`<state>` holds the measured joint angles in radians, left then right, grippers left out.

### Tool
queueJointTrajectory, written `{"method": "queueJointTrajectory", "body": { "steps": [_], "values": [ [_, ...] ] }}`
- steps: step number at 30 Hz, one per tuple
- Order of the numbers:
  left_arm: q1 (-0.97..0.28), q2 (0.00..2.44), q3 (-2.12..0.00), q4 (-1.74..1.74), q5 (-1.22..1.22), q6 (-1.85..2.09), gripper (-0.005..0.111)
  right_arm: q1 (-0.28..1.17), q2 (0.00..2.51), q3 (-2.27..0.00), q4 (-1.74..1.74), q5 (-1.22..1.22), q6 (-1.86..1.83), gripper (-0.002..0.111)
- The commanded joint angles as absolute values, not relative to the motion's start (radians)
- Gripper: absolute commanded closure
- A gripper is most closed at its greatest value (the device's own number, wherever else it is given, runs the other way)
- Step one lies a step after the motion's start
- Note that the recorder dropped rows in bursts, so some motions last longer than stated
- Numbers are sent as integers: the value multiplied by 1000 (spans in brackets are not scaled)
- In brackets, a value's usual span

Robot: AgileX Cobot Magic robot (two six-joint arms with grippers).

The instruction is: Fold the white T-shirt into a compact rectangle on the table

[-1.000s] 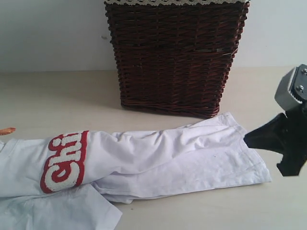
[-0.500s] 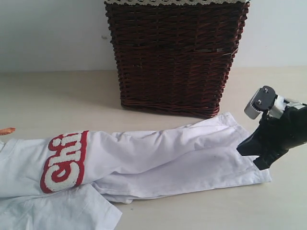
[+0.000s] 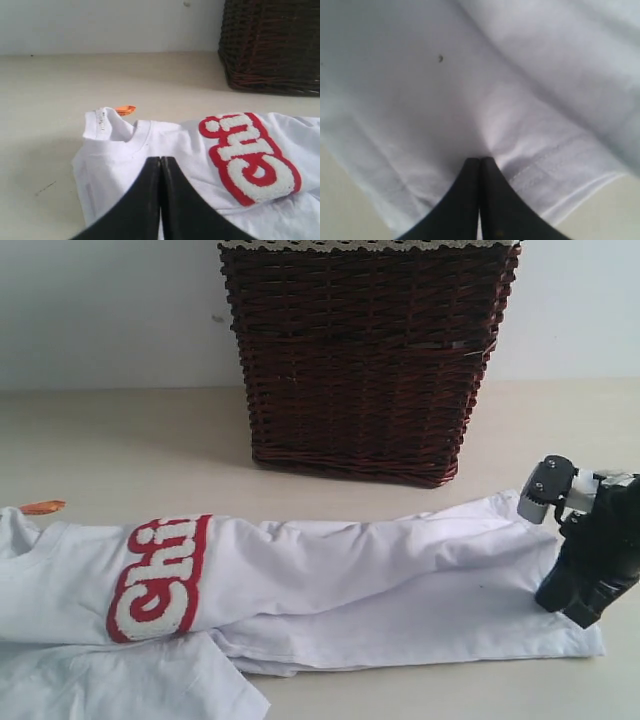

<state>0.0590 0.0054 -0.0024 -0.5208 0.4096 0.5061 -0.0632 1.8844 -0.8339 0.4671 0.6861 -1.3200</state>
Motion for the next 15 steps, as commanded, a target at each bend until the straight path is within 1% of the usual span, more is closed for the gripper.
{"method": "queueJointTrajectory", "body": {
  "steps": [1, 4, 9, 12, 15],
  "values": [
    [62, 0, 0, -515, 394, 501, 107, -70, 1926, -796, -105, 704, -918, 108],
    [62, 0, 0, -515, 394, 501, 107, -70, 1907, -796, -338, 659, -670, 108],
    [62, 0, 0, -515, 394, 501, 107, -70, 1857, -796, -616, 640, -424, 108],
    [62, 0, 0, -515, 394, 501, 107, -70, 1814, -796, -657, 641, -397, 108],
    [62, 0, 0, -515, 394, 501, 107, -70, 1758, -796, -584, 590, -399, 108]
  ]
}}
